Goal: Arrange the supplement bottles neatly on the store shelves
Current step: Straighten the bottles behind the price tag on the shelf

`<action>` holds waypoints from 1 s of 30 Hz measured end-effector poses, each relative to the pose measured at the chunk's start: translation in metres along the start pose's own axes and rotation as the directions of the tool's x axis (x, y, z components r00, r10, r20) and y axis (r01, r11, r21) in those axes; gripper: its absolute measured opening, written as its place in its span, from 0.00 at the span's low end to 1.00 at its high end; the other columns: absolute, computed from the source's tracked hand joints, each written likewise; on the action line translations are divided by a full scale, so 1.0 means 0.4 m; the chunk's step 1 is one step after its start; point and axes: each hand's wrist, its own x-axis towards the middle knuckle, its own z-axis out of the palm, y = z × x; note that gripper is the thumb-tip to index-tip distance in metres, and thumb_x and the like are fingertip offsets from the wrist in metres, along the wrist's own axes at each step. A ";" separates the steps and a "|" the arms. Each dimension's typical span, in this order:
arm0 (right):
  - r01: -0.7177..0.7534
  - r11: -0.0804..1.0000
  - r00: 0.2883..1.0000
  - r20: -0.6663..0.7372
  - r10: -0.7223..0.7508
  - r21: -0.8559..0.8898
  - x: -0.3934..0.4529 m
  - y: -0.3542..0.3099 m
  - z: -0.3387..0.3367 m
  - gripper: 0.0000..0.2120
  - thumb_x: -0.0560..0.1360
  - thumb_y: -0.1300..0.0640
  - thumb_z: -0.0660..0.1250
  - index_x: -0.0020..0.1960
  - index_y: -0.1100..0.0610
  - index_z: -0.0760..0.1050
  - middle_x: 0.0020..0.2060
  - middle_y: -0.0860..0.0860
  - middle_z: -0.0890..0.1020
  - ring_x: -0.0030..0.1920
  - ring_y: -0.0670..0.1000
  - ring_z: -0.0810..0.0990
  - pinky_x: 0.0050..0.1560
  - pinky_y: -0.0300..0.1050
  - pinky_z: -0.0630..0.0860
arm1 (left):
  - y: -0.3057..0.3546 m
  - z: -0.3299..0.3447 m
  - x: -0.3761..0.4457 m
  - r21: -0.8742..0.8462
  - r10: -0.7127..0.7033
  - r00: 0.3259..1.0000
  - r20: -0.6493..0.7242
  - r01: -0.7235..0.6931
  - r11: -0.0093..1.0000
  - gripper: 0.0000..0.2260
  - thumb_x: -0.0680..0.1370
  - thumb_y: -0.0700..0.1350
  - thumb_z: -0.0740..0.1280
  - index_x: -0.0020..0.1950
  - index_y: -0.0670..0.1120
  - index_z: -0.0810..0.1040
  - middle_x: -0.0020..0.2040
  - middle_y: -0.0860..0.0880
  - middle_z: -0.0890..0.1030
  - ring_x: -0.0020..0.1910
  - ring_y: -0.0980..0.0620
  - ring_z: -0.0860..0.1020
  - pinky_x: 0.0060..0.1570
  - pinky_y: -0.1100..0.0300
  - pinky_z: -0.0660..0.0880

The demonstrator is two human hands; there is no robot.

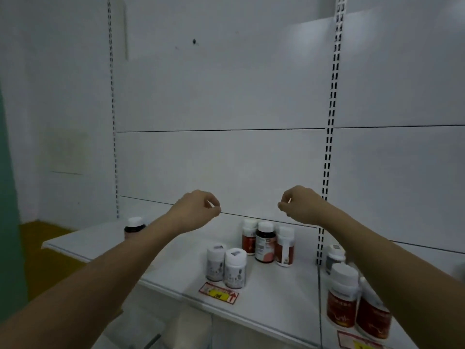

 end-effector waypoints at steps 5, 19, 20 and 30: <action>-0.090 0.996 0.995 0.039 0.091 -0.014 0.087 0.100 0.019 0.11 0.79 0.54 0.63 0.53 0.60 0.78 0.40 0.52 0.79 0.37 0.52 0.77 0.36 0.44 0.76 | -0.004 0.124 0.141 -0.075 0.043 0.994 0.098 -0.035 0.997 0.11 0.77 0.52 0.67 0.58 0.52 0.80 0.53 0.51 0.81 0.52 0.53 0.79 0.52 0.59 0.74; -0.180 0.979 0.864 0.459 0.206 -0.099 0.285 0.217 0.120 0.23 0.75 0.50 0.72 0.66 0.57 0.73 0.54 0.54 0.78 0.49 0.53 0.82 0.47 0.47 0.82 | -0.033 0.322 0.434 -0.039 0.148 0.938 0.314 -0.143 0.989 0.21 0.76 0.48 0.71 0.68 0.47 0.74 0.64 0.47 0.77 0.57 0.52 0.75 0.54 0.64 0.69; -0.189 0.976 0.852 0.476 0.217 -0.107 0.289 0.219 0.130 0.24 0.75 0.50 0.72 0.68 0.56 0.72 0.56 0.54 0.78 0.49 0.54 0.82 0.47 0.47 0.82 | -0.040 0.336 0.446 -0.039 0.158 0.925 0.346 -0.154 0.987 0.23 0.76 0.48 0.71 0.70 0.47 0.73 0.65 0.48 0.76 0.60 0.52 0.75 0.57 0.63 0.69; -0.277 0.957 0.891 0.350 0.289 -0.084 0.297 0.205 0.205 0.20 0.73 0.57 0.73 0.63 0.60 0.75 0.55 0.56 0.79 0.48 0.55 0.84 0.45 0.47 0.83 | -0.120 0.412 0.515 -0.220 0.296 0.874 0.384 -0.225 0.949 0.19 0.68 0.45 0.79 0.58 0.45 0.81 0.56 0.49 0.80 0.50 0.52 0.79 0.45 0.63 0.78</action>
